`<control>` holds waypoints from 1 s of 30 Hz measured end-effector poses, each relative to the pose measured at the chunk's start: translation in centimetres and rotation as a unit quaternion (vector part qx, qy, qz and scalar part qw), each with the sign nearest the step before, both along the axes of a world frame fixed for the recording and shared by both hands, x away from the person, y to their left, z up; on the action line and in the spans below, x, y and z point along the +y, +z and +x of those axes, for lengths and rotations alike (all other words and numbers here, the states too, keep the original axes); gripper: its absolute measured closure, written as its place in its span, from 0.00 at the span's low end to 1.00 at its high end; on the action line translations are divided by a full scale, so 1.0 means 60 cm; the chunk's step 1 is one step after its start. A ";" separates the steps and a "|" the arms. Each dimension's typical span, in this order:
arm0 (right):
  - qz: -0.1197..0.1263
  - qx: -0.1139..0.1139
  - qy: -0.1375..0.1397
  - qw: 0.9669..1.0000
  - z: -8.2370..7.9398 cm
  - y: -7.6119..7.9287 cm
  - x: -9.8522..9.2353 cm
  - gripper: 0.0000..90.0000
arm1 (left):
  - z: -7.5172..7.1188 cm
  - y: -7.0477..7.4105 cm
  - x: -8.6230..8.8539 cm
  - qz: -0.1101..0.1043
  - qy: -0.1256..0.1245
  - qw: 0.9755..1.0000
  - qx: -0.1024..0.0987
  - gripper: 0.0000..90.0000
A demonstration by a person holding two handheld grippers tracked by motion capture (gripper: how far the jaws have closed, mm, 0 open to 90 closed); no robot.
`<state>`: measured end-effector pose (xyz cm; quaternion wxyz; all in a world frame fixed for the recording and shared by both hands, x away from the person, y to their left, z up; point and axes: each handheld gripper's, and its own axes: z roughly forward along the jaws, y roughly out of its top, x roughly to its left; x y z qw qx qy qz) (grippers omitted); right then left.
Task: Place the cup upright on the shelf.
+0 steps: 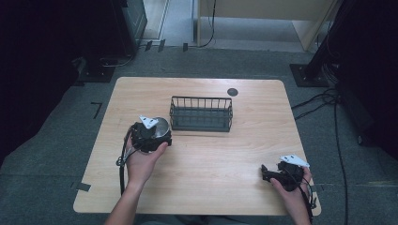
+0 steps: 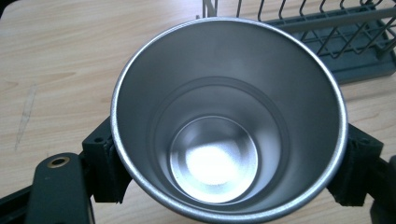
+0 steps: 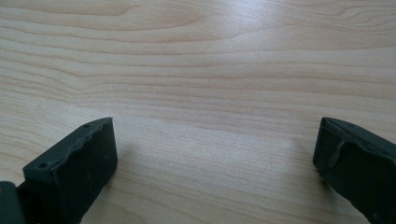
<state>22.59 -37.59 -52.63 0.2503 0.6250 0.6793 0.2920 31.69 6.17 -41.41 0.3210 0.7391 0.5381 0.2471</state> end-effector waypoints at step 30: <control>0.000 0.000 0.000 1.000 0.000 0.000 0.000 0.00 | 0.072 0.055 -0.048 -0.001 -0.032 0.999 -0.011 0.21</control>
